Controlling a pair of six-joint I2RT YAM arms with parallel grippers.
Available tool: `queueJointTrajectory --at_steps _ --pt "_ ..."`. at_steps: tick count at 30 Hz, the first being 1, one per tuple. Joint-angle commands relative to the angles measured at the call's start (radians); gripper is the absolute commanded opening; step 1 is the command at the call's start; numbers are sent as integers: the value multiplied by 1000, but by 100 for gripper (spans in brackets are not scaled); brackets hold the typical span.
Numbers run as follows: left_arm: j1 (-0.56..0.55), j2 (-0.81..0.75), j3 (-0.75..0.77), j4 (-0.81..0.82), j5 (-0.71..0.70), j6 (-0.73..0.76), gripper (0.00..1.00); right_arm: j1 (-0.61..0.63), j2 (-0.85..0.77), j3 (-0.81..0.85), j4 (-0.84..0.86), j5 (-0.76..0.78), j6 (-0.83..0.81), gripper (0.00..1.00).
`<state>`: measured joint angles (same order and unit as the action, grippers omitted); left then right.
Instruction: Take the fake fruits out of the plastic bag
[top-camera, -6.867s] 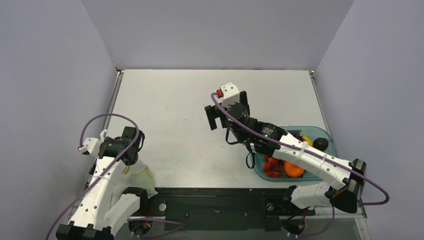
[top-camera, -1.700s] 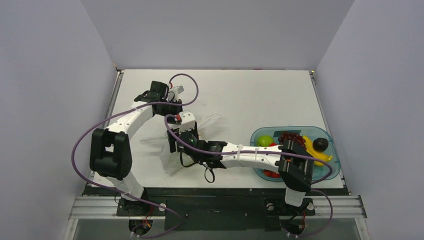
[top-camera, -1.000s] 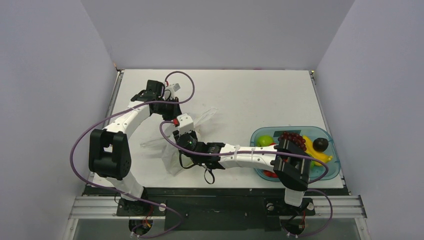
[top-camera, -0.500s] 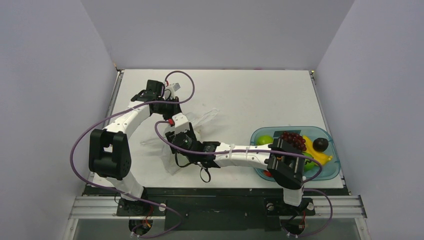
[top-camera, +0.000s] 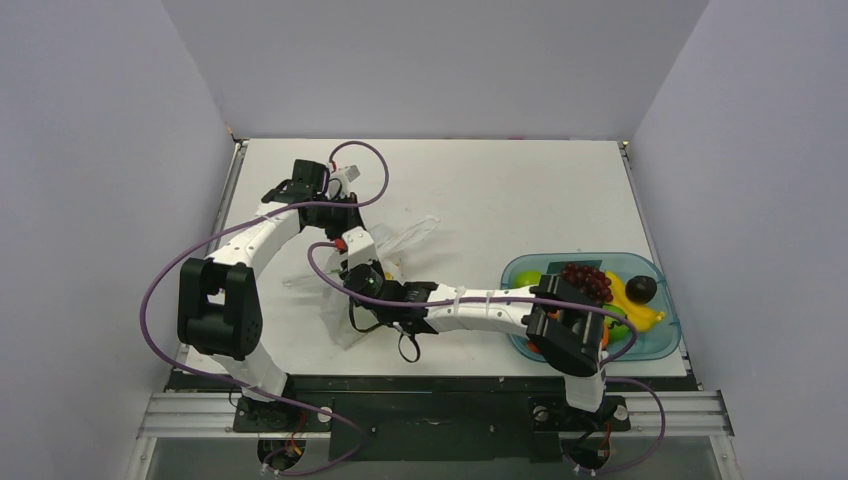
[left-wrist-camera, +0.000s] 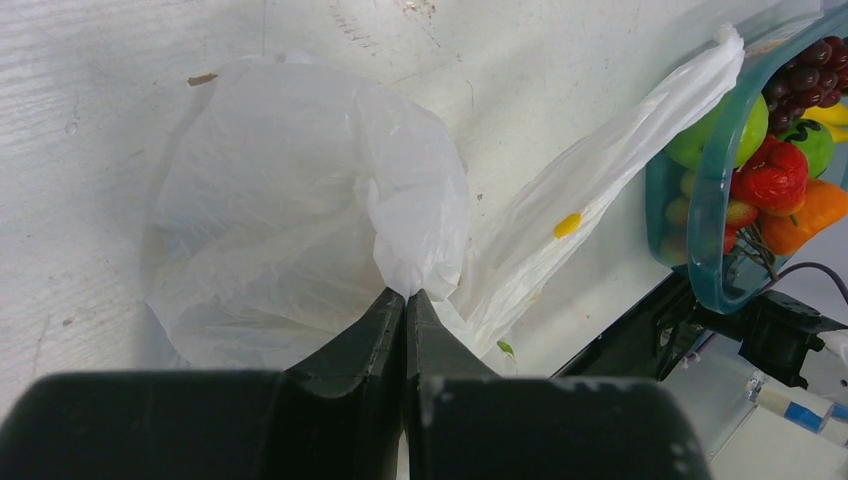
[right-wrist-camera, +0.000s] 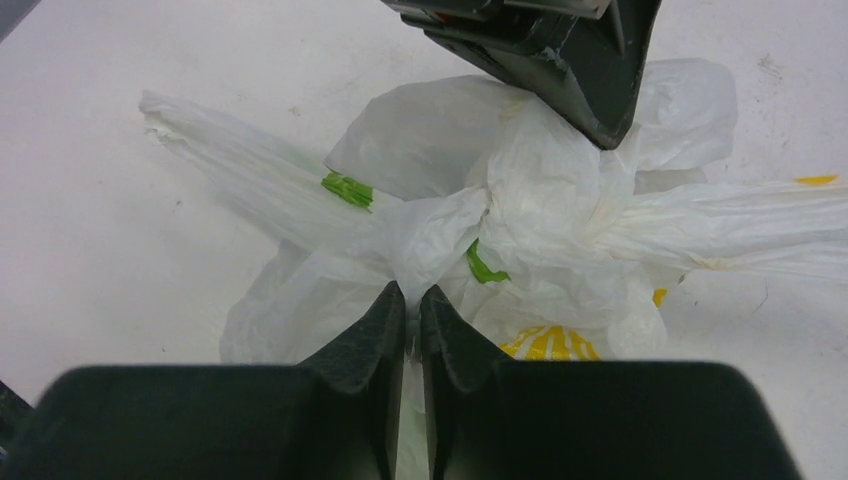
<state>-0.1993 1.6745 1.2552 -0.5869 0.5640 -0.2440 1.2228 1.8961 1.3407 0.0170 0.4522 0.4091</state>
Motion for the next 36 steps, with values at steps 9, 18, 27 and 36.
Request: queueJointTrajectory --at_steps 9,18,27,36 --pt "102 -73 -7 59 -102 -51 0 43 -135 -222 39 -98 -8 0" --pt "186 -62 -15 78 -51 -85 0 90 -272 -477 89 -114 41 0" --pt "187 -45 -17 77 -44 -84 0 96 -335 -455 6 -86 50 0" --pt "186 -22 -16 77 -23 -88 0 100 -402 -382 -72 -174 54 33"
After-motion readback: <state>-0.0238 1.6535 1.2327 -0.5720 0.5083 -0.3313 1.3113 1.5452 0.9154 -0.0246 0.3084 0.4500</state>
